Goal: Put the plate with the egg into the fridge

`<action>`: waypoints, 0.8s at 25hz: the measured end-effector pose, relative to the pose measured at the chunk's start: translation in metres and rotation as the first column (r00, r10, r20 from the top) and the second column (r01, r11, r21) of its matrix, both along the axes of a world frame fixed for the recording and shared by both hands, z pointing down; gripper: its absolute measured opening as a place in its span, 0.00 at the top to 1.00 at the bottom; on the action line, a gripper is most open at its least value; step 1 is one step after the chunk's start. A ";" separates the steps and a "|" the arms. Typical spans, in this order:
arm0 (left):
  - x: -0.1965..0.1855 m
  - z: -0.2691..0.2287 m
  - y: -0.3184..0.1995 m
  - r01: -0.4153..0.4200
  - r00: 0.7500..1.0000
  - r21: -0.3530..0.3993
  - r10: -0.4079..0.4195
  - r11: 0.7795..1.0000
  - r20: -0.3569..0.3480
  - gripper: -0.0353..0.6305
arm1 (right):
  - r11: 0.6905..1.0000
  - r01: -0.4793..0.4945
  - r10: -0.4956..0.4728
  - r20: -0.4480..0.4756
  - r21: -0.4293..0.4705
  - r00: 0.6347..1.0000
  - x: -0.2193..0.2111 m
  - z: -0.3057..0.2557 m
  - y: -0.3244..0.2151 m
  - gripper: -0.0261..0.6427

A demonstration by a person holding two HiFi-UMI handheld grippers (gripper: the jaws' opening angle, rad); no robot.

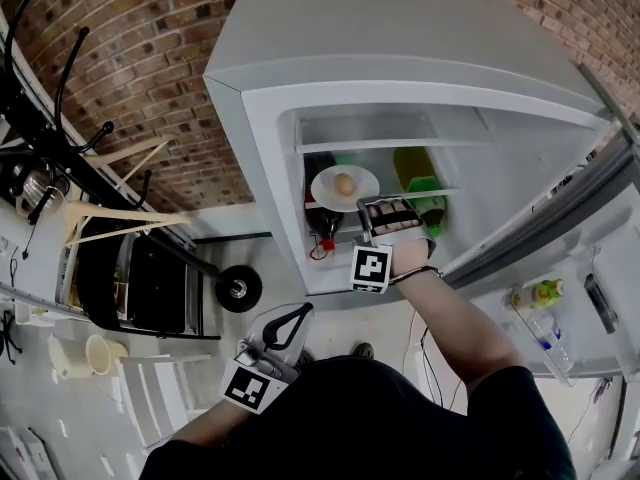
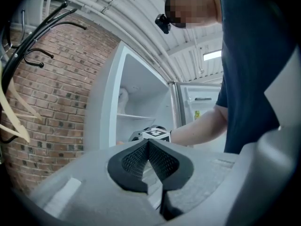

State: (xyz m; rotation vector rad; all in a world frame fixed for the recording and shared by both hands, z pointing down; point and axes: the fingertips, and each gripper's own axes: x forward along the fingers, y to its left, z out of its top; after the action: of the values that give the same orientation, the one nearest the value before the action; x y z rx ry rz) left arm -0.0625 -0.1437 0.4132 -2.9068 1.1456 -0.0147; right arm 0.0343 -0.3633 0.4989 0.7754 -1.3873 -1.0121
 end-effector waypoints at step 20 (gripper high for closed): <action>-0.005 0.004 -0.008 0.047 0.999 -0.018 -0.047 0.999 -0.008 0.94 | 0.955 0.011 -0.032 -0.066 -0.296 0.997 -0.018 0.024 -0.031 0.90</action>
State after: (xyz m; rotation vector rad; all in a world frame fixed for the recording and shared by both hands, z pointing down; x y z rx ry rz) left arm -0.0675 -0.1517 0.4173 -2.8975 1.2213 -0.0138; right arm 0.0165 -0.3939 0.5232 0.4989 -1.4479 -0.8147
